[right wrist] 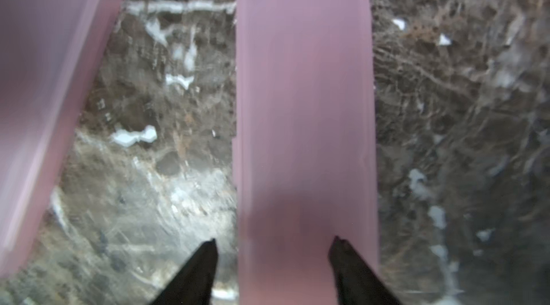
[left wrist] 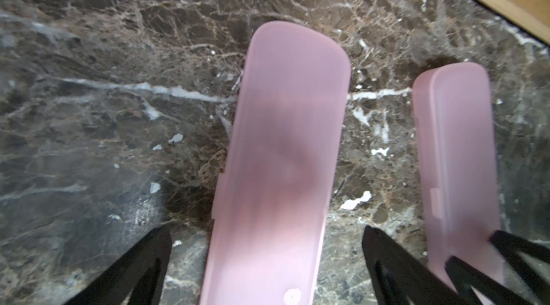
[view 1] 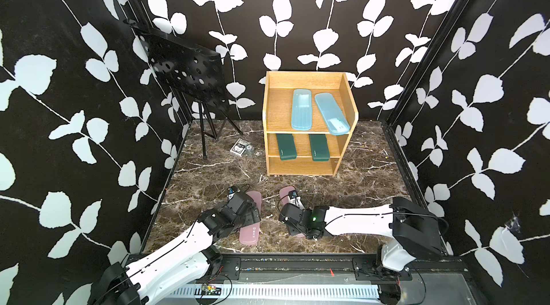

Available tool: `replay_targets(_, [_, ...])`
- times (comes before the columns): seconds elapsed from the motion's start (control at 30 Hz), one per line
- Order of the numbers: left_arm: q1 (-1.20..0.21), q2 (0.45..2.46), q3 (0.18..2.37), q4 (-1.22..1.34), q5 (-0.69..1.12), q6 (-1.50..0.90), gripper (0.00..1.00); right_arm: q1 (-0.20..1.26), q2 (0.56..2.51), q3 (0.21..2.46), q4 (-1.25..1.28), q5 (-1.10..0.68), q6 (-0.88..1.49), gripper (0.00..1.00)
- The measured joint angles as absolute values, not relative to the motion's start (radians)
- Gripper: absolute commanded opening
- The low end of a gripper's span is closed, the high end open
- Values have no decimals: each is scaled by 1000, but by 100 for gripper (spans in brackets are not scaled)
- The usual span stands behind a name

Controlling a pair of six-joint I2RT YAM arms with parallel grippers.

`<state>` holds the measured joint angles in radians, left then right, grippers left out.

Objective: Place the pencil cases on the shelf according to color
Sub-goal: Pick up the pencil case from the center of the board.

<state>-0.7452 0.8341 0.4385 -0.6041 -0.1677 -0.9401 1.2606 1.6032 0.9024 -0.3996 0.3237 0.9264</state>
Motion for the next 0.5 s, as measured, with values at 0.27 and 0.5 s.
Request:
replay_targets(0.27, [-745, 799, 451, -644, -201, -931, 99, 1270, 1290, 789, -456, 353, 964, 99])
replay_targets(0.5, [-745, 808, 452, -641, -204, -919, 99, 1420, 1379, 699, -427, 414, 1079, 99])
